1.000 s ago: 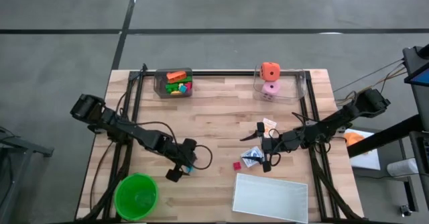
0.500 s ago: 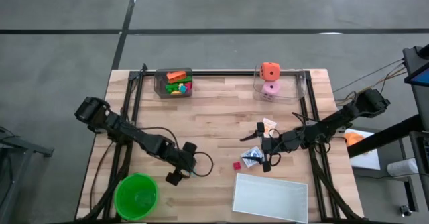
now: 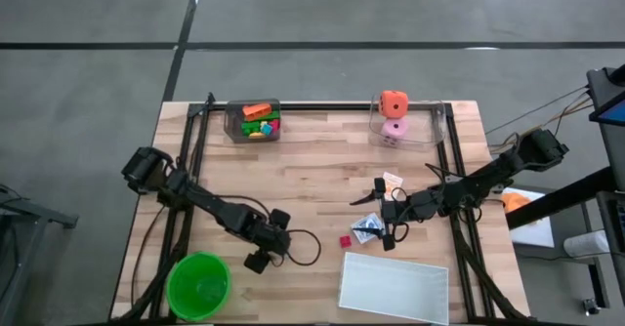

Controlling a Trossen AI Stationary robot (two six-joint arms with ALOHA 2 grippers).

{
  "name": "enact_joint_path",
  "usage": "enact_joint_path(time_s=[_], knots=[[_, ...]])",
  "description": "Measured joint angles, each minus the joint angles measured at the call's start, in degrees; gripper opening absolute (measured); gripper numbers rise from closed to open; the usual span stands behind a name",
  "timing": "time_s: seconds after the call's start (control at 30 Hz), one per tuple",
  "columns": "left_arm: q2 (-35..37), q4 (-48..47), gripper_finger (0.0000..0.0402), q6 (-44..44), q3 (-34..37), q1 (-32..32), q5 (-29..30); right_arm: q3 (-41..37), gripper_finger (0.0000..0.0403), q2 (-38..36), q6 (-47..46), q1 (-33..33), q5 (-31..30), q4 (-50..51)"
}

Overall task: Pick & Place Toys
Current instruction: Put the light blue game piece into the black bin

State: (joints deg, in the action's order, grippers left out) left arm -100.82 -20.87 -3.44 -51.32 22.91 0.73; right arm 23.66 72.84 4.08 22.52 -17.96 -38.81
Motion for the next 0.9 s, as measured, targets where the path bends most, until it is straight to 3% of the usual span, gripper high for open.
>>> enact_joint_path(time_s=[0.13, 0.33, 0.63, 0.9], knots=[[0.64, -1.11, 0.0254, -1.12, 0.12, 0.01, 0.73, 0.0, 0.0313, 0.0, -0.02, 0.02, 0.0, 0.0], [0.74, -1.96, 0.0135, -1.1, 0.16, -0.01, 0.96, 0.0, 0.0313, 0.0, 0.0, 0.02, 0.0, -0.04], [1.56, -0.89, 0.0133, -0.07, 0.38, -0.1, 2.05, 0.0, 0.0313, 0.0, -0.02, 0.02, 0.0, -0.09], [2.36, 13.31, 0.0133, -0.47, 0.72, -0.84, -0.65, 0.0, 0.0313, 0.0, -0.27, 0.0, 0.0, -0.13]])
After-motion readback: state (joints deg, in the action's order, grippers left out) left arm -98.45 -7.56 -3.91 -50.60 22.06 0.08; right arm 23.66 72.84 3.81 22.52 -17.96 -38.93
